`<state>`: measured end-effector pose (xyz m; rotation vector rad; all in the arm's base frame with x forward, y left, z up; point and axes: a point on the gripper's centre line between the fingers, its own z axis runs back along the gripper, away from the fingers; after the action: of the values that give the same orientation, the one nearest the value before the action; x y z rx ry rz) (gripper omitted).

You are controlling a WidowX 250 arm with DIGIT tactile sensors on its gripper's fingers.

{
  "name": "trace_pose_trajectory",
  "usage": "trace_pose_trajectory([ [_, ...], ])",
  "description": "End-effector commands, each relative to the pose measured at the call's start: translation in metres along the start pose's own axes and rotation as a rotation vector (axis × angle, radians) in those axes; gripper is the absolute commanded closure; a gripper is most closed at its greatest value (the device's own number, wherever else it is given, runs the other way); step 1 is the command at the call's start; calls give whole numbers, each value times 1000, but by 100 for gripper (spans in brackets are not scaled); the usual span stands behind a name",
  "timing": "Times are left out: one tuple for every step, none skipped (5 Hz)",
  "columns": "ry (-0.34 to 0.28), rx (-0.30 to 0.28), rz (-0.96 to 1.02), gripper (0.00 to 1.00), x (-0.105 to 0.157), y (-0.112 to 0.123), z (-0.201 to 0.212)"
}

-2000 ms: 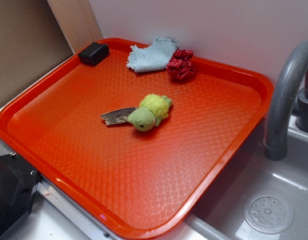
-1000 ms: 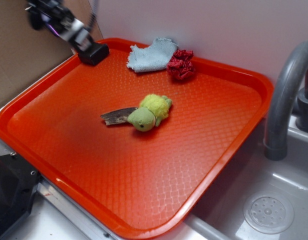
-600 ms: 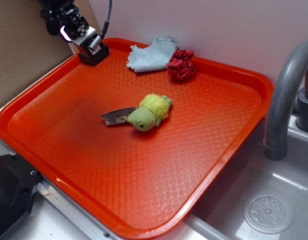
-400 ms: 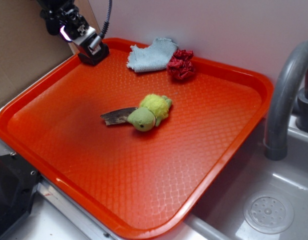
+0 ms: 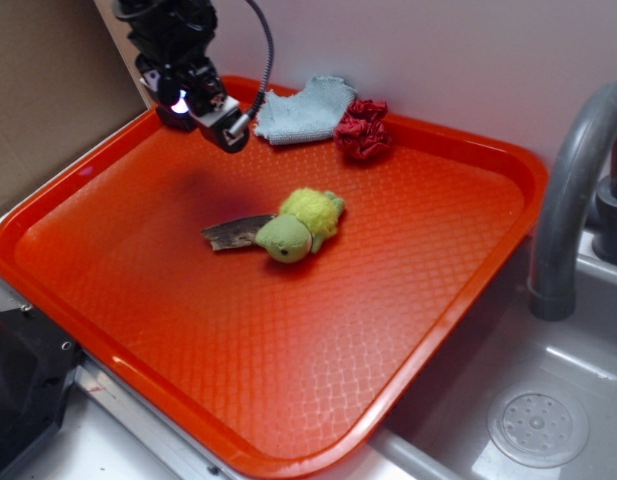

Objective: Grab the blue cloth.

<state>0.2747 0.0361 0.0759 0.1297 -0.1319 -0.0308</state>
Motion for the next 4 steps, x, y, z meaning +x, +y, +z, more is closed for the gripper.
trace_pose_trajectory([
  [-3,35,7,0,34,14,-21],
  [-24,27,-28,0,53,9,-34],
  [-16,43,-34,0,65,8,-44],
  [-33,35,-42,0,70,4,-44],
])
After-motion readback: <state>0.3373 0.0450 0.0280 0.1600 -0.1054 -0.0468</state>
